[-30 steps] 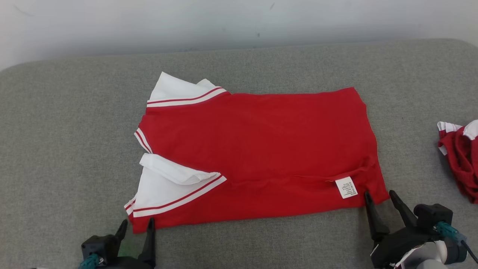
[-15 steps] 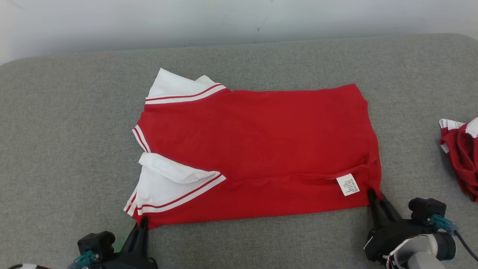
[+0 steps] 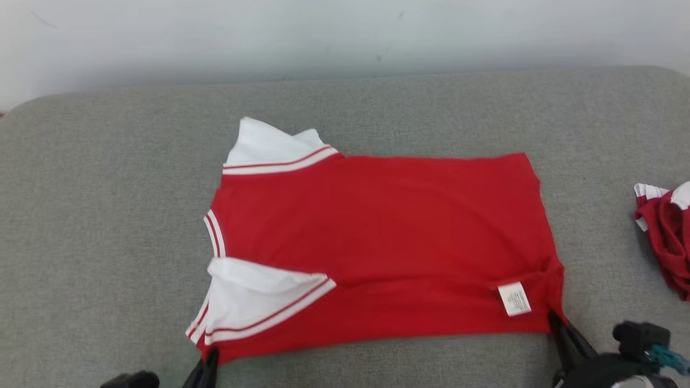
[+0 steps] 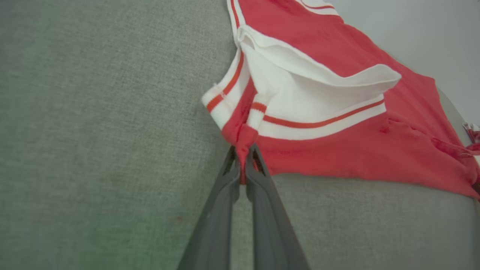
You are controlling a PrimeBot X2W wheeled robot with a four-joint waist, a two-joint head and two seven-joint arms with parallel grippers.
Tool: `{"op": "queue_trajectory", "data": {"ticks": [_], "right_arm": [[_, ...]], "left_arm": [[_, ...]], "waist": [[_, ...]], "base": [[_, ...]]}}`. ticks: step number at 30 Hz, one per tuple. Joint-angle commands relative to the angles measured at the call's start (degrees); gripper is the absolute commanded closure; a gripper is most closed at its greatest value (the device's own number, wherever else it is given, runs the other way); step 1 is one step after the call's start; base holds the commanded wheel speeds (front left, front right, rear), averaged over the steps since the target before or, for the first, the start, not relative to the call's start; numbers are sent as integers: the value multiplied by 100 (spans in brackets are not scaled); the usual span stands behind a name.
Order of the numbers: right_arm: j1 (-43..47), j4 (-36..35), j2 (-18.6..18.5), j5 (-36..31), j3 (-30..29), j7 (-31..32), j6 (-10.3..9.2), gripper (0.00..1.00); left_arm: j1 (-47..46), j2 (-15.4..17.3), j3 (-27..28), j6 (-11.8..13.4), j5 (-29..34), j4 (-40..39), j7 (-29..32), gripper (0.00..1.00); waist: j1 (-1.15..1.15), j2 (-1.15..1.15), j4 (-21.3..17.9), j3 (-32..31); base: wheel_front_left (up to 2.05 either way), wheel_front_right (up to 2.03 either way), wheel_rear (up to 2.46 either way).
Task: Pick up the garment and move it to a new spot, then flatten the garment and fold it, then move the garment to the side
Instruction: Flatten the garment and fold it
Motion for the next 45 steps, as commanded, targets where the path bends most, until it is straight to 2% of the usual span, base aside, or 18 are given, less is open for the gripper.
{"op": "queue_trajectory", "data": {"ticks": [1, 6, 14, 15, 16, 17, 18, 28, 36, 39, 45], "right_arm": [[308, -177, -78, 30, -128, 157, -6, 100], [833, -685, -76, -50, -465, 515, -7, 100], [1386, -1315, 244, -297, -965, 1001, -6, 100], [1421, -1355, 289, -313, -1014, 1021, -6, 85], [1432, -1395, 334, -326, -1066, 1016, -6, 33], [1438, -1442, 367, -363, -1122, 1001, -6, 0], [1444, -1574, 451, -408, -1237, 963, -6, 0], [1389, -2244, 701, -815, -1816, 614, -5, 0], [1146, -2778, 800, -1158, -1913, 383, -6, 0], [1046, -2979, 827, -1279, -1895, 343, -6, 0], [823, -3364, 749, -1461, -1640, 379, -6, 0]], "left_arm": [[274, 100, 26, 69, 9, -245, 88, 100], [747, 194, 47, 249, -13, -786, 315, 100], [1240, 161, -87, 452, -87, -1240, 650, 100], [1227, 147, -100, 455, -91, -1219, 655, 100], [1197, 140, -101, 466, -81, -1194, 634, 100], [1171, 137, -101, 480, -61, -1167, 614, 68], [1105, 143, -85, 549, 64, -1135, 526, 0], [748, 312, 77, 932, 804, -1429, -192, 0], [184, 498, 49, 1137, 1409, -1839, -488, 0], [-109, 571, 9, 1118, 1583, -1940, -486, 0], [-920, 699, -171, 928, 1762, -1938, -275, 0]], "waist": [[0, 0, 41, -53], [0, 0, 58, -114], [0, 0, 101, -134], [0, 0, 109, -134], [0, 0, 113, -134], [0, 0, 115, -134], [0, 0, 110, -138], [0, 0, 70, -175], [0, 0, 75, -200], [0, 0, 72, -189], [0, 0, 13, -63]], "base": [[0, 0, 0], [0, 0, 0], [0, 0, 0], [0, 0, 0], [0, 0, 0], [0, 0, 0], [0, 0, 0], [0, 0, 0], [0, 0, 0], [0, 0, 0], [0, 0, 0]]}}
